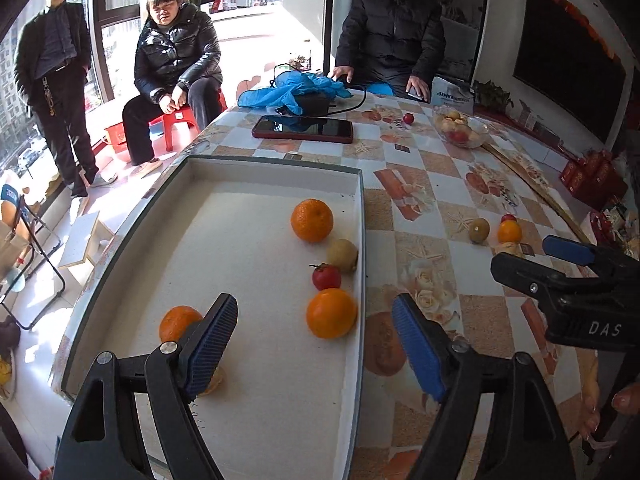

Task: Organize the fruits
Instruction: 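Move both open tools back toward the remaining fruits on the table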

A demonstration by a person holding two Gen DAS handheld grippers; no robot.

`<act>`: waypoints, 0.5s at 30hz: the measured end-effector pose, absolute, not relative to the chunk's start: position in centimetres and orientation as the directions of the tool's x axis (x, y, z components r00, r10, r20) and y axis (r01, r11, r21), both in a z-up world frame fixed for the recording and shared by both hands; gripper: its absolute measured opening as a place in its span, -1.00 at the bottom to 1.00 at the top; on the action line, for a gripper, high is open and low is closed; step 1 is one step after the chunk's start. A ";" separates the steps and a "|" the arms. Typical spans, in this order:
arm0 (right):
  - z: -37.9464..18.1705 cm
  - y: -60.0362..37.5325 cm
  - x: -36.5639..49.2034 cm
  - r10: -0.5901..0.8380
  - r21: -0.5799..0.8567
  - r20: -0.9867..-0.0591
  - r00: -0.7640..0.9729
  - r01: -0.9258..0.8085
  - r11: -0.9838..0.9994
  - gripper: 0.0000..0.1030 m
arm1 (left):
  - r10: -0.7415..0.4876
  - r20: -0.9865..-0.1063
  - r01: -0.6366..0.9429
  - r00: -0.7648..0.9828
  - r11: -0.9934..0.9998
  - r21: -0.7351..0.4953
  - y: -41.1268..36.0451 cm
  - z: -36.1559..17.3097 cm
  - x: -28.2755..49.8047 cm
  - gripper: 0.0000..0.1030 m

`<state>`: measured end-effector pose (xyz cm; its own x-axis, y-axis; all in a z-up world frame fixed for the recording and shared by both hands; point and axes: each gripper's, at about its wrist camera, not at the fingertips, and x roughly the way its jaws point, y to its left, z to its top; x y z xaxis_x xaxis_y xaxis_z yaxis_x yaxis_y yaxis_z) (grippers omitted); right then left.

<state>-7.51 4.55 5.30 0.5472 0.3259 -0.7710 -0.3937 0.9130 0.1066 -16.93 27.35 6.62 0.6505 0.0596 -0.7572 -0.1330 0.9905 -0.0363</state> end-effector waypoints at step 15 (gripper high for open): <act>-0.8 -11.0 -8.0 0.029 -0.007 -0.813 0.582 -0.060 0.998 1.00 | -0.002 -0.841 0.009 0.541 1.000 0.003 16.1 1.2 -12.8 0.60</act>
